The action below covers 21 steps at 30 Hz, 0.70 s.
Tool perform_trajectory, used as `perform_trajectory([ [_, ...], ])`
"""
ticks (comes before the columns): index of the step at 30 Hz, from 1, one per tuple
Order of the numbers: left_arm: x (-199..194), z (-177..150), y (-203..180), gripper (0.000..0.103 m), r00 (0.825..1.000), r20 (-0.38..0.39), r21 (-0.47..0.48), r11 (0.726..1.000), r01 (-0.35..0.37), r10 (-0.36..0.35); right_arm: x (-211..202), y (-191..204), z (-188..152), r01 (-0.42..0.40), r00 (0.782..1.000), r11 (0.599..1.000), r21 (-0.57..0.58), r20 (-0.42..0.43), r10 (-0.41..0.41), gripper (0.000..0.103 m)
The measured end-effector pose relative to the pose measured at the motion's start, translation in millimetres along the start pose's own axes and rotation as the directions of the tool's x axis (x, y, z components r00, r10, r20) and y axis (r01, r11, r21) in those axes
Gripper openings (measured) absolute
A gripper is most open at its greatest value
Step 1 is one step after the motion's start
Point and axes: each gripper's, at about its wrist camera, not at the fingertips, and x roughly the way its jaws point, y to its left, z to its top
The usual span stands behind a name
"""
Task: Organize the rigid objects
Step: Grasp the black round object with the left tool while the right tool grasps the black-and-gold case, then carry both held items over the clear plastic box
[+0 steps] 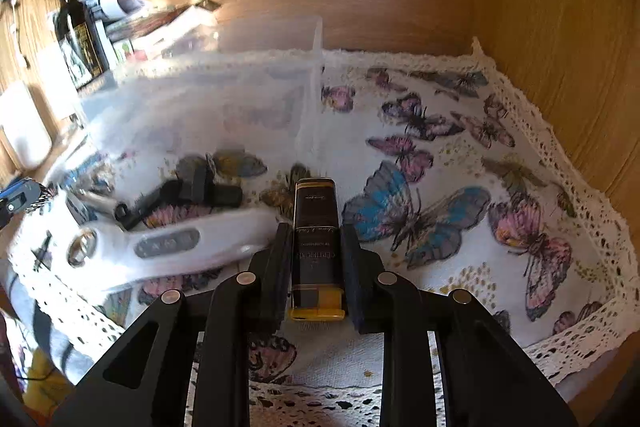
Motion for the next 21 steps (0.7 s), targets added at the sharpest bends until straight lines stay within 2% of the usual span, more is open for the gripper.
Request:
perform_trajectory([
  [6, -15.8, 29.0, -2.8, 0.032, 0.997, 0.083, 0.001, 1.000, -0.001, 0.001, -23.8, 0.6, 22.8, -0.016, 0.995, 1.000, -0.012, 0.095, 0.017, 0.022],
  [10, -22.4, 49.6, -7.5, 0.032, 0.991, 0.135, 0.018, 1.000, -0.012, 0.009, -42.1, 6.8, 43.1, -0.029, 0.984, 0.999, -0.040, 0.174, 0.035, 0.022],
  [14, -22.1, 69.7, -11.0, 0.032, 0.988, 0.154, 0.022, 1.000, 0.004, -0.007, -55.1, 13.8, 66.4, -0.040, 0.966, 0.998, -0.054, 0.255, 0.052, 0.022],
  [21, -11.7, 104.8, -21.9, 0.032, 0.983, 0.182, 0.056, 0.998, -0.032, 0.021, -56.3, 21.6, 100.7, -0.069, 0.946, 0.995, -0.073, 0.311, 0.089, 0.022],
])
